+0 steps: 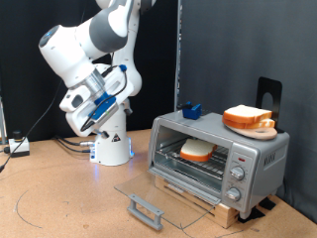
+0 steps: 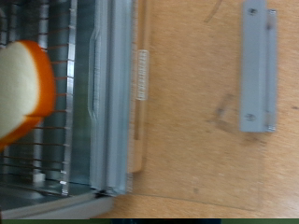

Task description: Make a piece of toast with the oven

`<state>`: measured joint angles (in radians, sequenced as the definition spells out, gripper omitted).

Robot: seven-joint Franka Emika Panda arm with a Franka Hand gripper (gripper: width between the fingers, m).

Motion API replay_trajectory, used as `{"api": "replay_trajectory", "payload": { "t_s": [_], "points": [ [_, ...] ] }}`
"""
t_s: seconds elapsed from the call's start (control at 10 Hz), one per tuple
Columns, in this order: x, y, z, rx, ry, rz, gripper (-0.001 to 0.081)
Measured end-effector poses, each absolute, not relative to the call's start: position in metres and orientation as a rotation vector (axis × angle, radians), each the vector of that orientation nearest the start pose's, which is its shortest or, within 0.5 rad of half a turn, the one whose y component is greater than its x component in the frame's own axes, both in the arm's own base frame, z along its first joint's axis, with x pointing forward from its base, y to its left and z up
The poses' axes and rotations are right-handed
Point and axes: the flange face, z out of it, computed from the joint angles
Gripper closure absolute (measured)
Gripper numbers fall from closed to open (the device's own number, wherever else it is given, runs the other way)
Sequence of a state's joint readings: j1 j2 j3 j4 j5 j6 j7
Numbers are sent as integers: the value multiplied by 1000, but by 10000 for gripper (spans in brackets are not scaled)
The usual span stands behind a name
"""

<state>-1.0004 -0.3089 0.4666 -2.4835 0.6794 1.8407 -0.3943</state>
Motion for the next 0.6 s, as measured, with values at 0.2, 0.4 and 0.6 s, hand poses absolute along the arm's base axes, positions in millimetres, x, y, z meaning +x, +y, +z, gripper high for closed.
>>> {"api": "replay_trajectory", "payload": {
  "t_s": [0.2,0.4,0.6],
  "points": [
    [385,-184,363,-2500,581,109,-2],
    [383,-181,362,-2469,603,156,-2],
    [383,-181,360,-2345,690,326,-2]
  ]
}}
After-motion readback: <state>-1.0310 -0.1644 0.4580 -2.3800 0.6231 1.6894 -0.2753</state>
